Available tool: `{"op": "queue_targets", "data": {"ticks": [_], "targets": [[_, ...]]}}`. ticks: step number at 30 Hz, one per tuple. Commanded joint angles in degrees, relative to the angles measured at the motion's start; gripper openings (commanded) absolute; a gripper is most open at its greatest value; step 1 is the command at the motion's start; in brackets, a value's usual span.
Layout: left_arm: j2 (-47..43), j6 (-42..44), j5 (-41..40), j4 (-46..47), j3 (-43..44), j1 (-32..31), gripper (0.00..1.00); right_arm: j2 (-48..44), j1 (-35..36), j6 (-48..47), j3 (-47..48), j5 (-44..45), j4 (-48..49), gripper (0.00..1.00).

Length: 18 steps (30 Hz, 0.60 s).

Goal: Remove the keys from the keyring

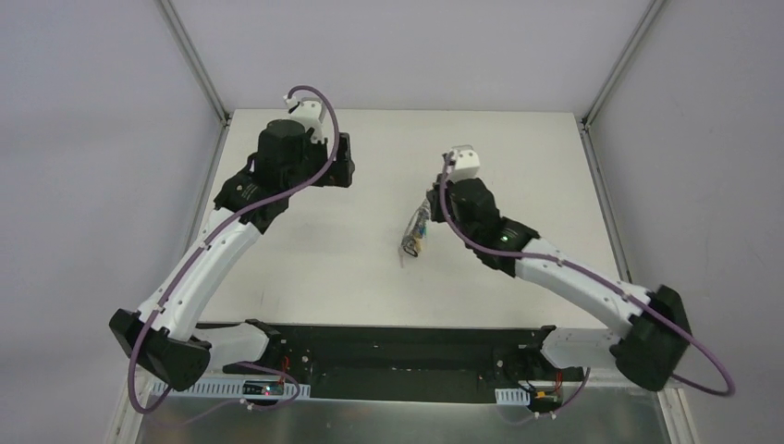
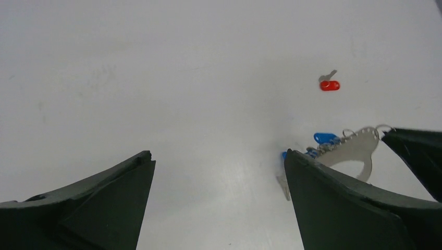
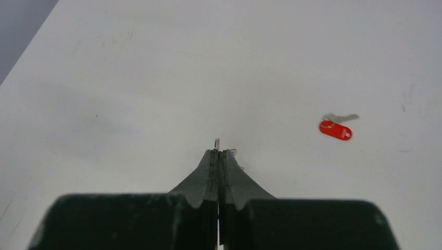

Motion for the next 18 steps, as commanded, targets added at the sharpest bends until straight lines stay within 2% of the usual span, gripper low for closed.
{"op": "queue_targets", "data": {"ticks": [1, 4, 9, 10, 12, 13, 14, 15, 18], "targets": [[-3.10, 10.37, -10.89, -4.00, -5.15, -0.24, 0.99, 15.79, -0.67, -0.73, 10.56, -4.78, 18.04, 0.00], [-3.76, 9.25, -20.42, -2.89, -8.11, -0.22, 0.99, 28.05, -1.05, -0.81, 21.27, -5.93, 20.56, 0.00], [-4.36, 5.29, -22.99, -0.77, -12.01, 0.20, 0.99, 43.72, -1.38, -0.30, 38.04, -8.06, 22.48, 0.00], [-4.65, 4.49, -23.95, 0.35, -13.28, 0.20, 0.99, 45.66, -1.40, -0.37, 40.90, -9.12, 23.28, 0.03], [-5.15, 2.37, -26.83, 0.97, -13.82, 0.20, 0.99, 48.56, -1.68, -1.86, 44.00, -12.61, 24.02, 0.38], [-5.51, 0.76, -28.87, 0.97, -13.94, 0.20, 0.99, 49.26, -1.59, -2.31, 44.78, -12.69, 24.14, 0.63], [-5.78, -1.51, -31.16, 1.21, -14.21, 0.20, 0.99, 49.38, -1.59, -2.07, 44.97, -11.45, 24.20, 0.76], [-5.87, -3.98, -33.37, 1.31, -14.34, 0.20, 0.99, 48.96, -1.68, -1.91, 44.63, -10.18, 24.31, 0.80], [-5.58, -8.77, -37.10, 1.24, -13.93, 0.20, 0.99, 44.45, -1.94, -3.81, 41.34, -8.21, 23.98, 0.85]]}}
